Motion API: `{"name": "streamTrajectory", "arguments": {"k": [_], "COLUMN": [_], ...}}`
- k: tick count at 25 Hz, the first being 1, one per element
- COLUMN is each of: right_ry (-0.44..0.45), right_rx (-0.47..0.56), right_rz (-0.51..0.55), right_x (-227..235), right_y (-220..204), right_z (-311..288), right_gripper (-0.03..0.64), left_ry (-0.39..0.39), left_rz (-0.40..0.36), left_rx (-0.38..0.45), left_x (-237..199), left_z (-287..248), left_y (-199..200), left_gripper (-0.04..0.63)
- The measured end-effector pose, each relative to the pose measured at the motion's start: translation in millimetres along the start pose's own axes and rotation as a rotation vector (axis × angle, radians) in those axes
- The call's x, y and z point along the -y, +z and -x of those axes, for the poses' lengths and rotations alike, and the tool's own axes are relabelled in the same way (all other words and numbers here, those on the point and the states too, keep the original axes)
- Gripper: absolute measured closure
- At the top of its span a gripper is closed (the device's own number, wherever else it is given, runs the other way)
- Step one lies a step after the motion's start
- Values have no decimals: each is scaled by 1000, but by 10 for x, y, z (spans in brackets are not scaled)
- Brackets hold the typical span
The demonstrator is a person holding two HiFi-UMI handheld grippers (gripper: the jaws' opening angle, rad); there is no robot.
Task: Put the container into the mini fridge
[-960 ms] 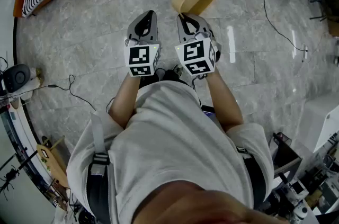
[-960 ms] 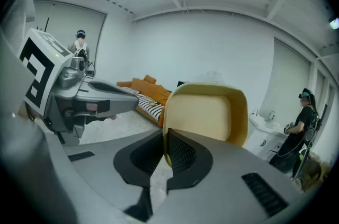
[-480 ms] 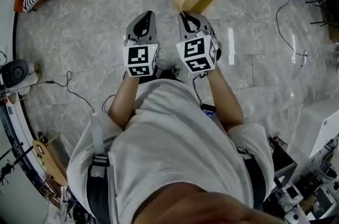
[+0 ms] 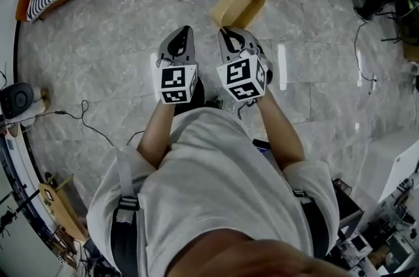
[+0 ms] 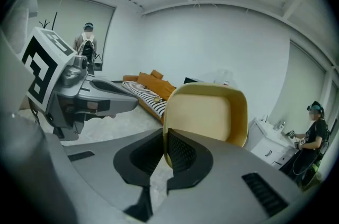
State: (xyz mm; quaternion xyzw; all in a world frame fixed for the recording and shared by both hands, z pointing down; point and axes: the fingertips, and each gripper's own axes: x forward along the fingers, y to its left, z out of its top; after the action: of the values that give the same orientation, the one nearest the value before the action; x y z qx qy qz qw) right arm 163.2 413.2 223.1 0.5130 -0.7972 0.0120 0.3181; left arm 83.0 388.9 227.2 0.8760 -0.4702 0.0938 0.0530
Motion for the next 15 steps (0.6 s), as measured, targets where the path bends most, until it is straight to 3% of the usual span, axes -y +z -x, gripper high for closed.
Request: {"name": "streamTrajectory", "arguments": {"k": [15], "right_ry": [65], "right_rx": [-69], "right_rz": [56], "right_x": [306], "right_y": [727], "right_z": [-1409], "right_gripper": [574], "left_ry": [-28], "left_rz": [62], "left_rx": [5], "left_x": [-1250], "left_z": [-1119], "left_y": [278], "left_gripper": [583]}}
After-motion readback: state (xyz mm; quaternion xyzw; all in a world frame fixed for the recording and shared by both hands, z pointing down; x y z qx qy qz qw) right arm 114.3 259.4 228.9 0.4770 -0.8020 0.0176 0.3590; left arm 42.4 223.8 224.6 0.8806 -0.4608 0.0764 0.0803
